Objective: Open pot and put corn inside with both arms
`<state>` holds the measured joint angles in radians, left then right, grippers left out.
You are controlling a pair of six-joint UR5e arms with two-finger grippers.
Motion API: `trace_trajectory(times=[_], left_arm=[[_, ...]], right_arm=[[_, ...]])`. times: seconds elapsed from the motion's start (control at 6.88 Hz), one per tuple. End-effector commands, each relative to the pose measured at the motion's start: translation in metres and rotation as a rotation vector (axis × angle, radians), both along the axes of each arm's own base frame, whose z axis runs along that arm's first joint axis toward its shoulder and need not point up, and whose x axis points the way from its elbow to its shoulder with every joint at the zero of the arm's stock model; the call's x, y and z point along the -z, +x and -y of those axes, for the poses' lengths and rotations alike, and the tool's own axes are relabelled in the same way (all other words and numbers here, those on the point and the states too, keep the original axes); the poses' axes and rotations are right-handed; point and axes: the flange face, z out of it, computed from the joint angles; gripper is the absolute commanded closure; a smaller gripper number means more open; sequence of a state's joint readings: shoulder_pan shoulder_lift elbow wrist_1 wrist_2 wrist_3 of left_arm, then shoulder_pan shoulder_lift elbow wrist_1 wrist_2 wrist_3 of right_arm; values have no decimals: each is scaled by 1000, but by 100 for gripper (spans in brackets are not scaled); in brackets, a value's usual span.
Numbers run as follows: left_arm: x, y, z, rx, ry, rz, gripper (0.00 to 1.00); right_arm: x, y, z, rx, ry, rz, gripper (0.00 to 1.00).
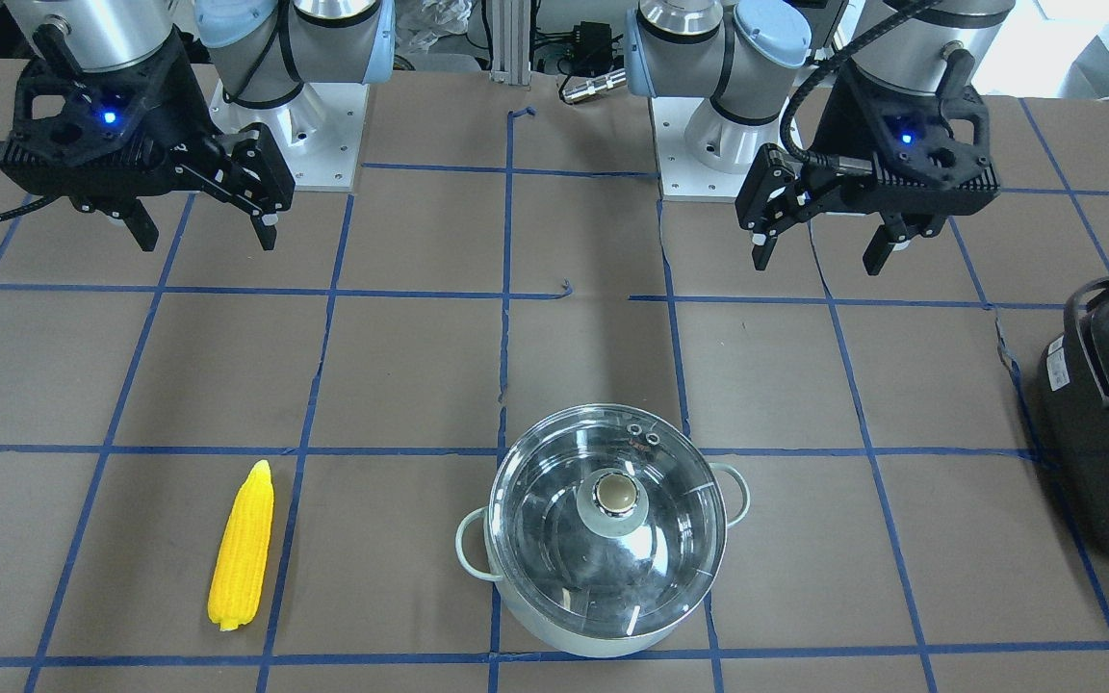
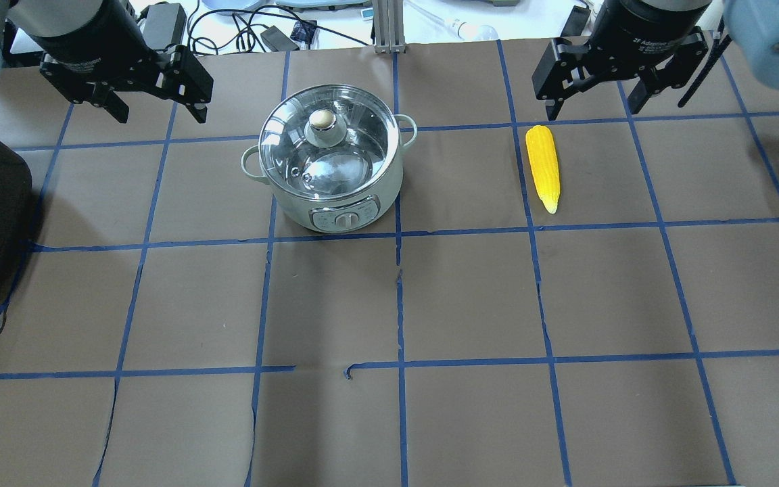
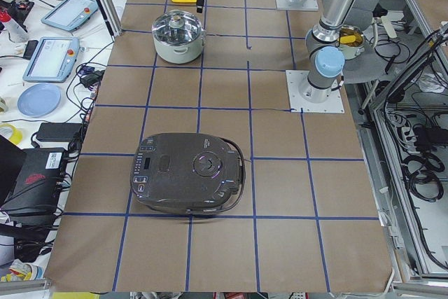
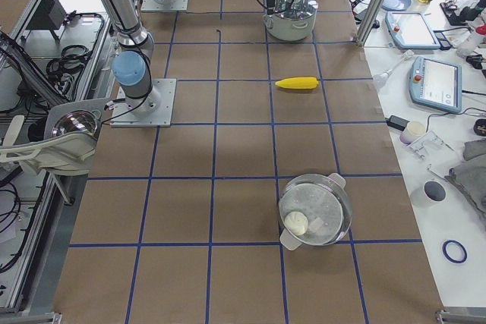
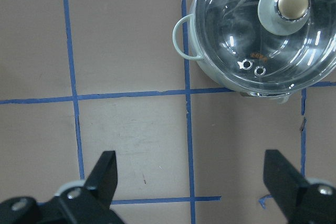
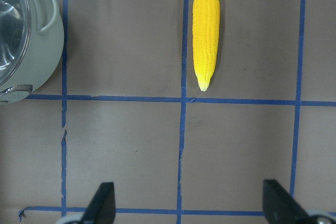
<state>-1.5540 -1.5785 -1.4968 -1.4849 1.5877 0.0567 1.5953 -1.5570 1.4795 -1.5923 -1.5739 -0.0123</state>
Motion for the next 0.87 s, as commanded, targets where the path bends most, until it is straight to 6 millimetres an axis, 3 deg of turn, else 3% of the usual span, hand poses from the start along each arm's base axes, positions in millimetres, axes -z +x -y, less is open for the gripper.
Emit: trace_trajectory(times=[0.0, 0.73], left_arm=[[0, 1, 0, 0, 0, 0, 0], [-1, 1, 0, 1, -1, 2, 0]], right_arm=[[0, 0, 0, 0, -1, 0, 0], [3, -1, 2, -7, 5, -6, 0]])
